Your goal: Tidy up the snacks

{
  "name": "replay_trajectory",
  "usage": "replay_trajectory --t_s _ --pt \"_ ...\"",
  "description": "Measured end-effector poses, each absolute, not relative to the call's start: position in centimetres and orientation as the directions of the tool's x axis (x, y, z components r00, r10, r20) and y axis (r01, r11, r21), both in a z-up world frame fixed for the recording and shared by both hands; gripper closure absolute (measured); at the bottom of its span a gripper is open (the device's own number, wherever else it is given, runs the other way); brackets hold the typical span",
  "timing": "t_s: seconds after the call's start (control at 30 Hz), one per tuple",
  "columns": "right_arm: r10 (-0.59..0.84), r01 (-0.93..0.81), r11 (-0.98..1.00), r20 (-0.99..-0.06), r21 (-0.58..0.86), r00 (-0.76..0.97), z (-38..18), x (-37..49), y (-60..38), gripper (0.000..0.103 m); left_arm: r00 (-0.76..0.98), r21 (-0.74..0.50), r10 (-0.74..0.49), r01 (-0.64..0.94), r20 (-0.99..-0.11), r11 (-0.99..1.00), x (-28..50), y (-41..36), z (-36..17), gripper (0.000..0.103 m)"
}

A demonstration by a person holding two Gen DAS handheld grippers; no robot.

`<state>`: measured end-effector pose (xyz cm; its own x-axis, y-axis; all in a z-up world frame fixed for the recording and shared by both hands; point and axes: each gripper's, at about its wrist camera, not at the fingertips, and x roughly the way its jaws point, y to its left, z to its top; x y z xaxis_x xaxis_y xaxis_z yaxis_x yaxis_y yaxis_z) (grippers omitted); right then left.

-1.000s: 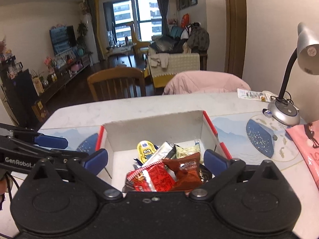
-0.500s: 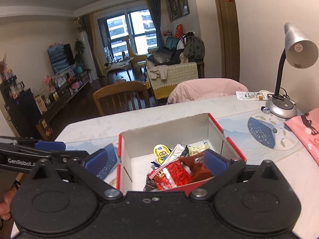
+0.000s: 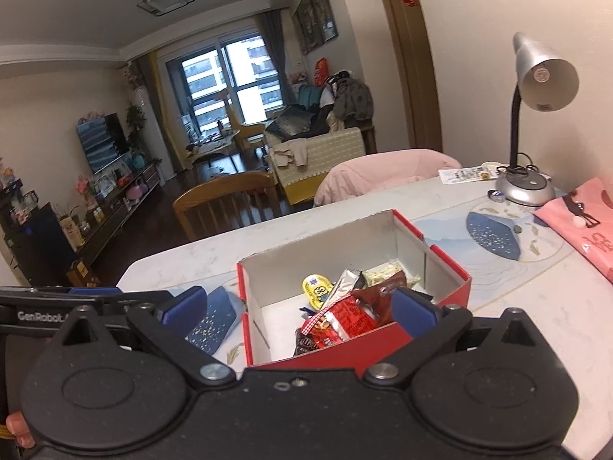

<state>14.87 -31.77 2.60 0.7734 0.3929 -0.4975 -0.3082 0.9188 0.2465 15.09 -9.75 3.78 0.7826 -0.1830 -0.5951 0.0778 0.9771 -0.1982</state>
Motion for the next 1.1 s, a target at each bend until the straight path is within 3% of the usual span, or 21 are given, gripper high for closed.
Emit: replay_trajectory --t_s 0.33,1.1 --pt "0.384 -0.304 0.923 -0.484 0.237 0.787 2.58 15.16 -31.74 0.000 0.816 -0.181 -0.120 0.019 -0.566 0.983 15.07 -9.38 4.46 0.002" --pt "0.384 -0.310 0.923 -0.473 0.229 0.793 2.65 15.27 -31.56 0.000 0.799 -0.180 -0.133 0.032 -0.586 0.983 14.79 -9.49 3.88 0.002"
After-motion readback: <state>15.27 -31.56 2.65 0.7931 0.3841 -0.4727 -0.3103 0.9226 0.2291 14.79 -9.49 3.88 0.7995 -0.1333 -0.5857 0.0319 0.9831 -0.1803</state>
